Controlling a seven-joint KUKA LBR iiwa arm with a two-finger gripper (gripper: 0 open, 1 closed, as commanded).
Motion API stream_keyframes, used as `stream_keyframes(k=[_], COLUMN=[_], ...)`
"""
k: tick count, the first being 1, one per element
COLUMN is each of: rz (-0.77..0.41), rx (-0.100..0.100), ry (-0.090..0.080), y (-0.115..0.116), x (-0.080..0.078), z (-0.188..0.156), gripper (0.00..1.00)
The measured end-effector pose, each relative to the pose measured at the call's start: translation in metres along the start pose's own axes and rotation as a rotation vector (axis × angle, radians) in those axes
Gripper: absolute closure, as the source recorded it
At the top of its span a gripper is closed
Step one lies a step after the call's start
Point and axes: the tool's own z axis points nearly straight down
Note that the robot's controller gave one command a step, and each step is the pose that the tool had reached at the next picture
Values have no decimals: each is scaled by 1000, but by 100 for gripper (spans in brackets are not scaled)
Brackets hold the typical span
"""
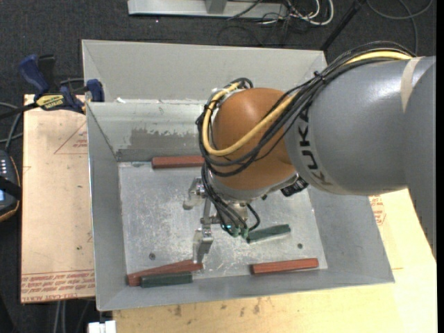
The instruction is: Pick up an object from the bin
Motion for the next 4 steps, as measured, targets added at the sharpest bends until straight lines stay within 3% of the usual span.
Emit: stream_keyframes(k=[1, 2, 3, 4], rz=[4, 33, 33, 15], rx=[-1, -7, -7, -4], ry=[-7, -11, -11, -19], y=[-1, 3, 3, -4], x=[-2, 9, 9, -14], z=[-4, 107, 107, -69], gripper=[0, 100, 100, 100])
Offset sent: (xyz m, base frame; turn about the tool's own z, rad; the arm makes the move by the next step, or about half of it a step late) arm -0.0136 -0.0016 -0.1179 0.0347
